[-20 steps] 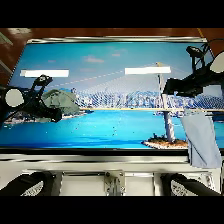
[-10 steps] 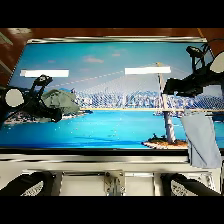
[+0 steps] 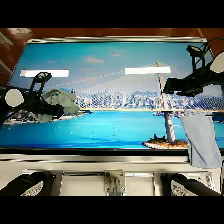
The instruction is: Fold the shirts.
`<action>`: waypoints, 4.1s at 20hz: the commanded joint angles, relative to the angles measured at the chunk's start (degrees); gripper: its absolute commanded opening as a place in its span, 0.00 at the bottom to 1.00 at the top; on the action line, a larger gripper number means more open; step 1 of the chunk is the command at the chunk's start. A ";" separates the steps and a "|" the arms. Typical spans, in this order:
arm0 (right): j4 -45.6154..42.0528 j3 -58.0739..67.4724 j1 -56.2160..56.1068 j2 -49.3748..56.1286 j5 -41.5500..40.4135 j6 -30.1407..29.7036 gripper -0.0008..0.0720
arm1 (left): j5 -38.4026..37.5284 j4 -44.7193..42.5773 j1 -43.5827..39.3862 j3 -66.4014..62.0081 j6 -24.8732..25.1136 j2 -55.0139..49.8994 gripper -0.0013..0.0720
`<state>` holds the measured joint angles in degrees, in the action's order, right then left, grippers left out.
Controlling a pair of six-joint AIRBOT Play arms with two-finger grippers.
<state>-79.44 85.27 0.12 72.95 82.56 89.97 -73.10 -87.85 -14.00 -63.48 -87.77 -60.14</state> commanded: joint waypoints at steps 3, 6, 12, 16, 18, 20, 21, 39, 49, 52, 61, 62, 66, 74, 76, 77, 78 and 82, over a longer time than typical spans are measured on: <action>0.07 0.07 -0.07 0.04 -0.07 0.00 0.95 | 10.86 4.48 0.02 0.00 0.04 -0.68 0.97; 0.04 0.07 -0.07 0.04 -0.50 0.00 0.95 | 15.65 -3.32 0.87 -0.22 -6.97 -2.64 0.97; 0.07 0.07 -0.04 0.02 -1.81 0.02 0.95 | 8.81 -5.75 13.18 -9.99 -9.42 -20.24 0.98; 0.07 0.07 -0.04 0.04 -2.25 0.00 0.95 | 4.70 -5.77 15.47 -14.86 -9.66 -32.04 0.98; 0.07 0.07 -0.07 0.04 -2.25 0.00 0.95 | 5.49 -5.60 15.39 -16.20 -9.66 -35.52 0.98; 0.07 0.07 -0.07 0.04 -2.47 0.02 0.95 | 5.55 -5.01 15.39 -16.70 -9.64 -37.81 0.95; 0.07 0.07 -0.07 0.04 -2.80 0.02 0.95 | 5.49 -4.90 15.41 -16.70 -9.66 -38.32 0.61; -8.17 7.13 -0.04 -14.01 -10.99 -4.72 0.95 | 12.15 0.92 -20.15 -36.17 -9.66 -1.22 0.07; -8.20 -6.12 -0.07 -20.26 5.73 -2.03 0.95 | 6.16 0.81 -29.59 -16.37 -12.04 -18.93 0.07; -0.70 -21.35 -0.07 -20.24 -3.23 -1.64 0.95 | 6.49 0.87 -27.80 -11.06 -15.02 -21.64 0.07; 1.03 -30.32 2.60 -16.70 -10.62 -7.32 0.95 | -10.16 1.07 -14.40 -16.76 -5.29 -18.95 0.97; -2.12 -30.12 4.90 -16.70 -9.81 -7.06 0.95 | -13.57 1.09 -11.10 -16.28 -3.72 -17.46 0.97; 0.92 -32.52 19.82 -16.44 -7.10 -7.41 0.95 | -11.91 6.91 0.15 -2.99 -2.69 -8.09 0.97; 16.55 -40.24 25.73 -12.48 -8.15 -12.61 0.95 | 21.14 35.76 -0.15 29.24 -2.64 -5.27 0.97; 18.38 -40.24 25.73 -11.52 -8.20 -12.59 0.95 | 25.18 38.05 -2.73 29.11 -2.58 -6.84 0.97; 19.19 -40.24 25.73 -11.02 -8.22 -12.59 0.95 | 25.81 39.71 -4.42 29.16 -1.31 -7.96 0.97; 19.61 -40.24 25.73 -10.58 -8.26 -12.59 0.95 | 25.79 40.74 -6.10 29.16 -0.63 -9.31 0.97; 19.63 -40.24 25.73 -8.98 -7.52 -12.59 0.95 | 26.56 41.51 -12.33 29.16 0.15 -14.82 0.97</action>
<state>-60.80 45.10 25.76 62.78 74.22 77.49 -49.21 -48.93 -22.55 -34.92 -88.42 -71.70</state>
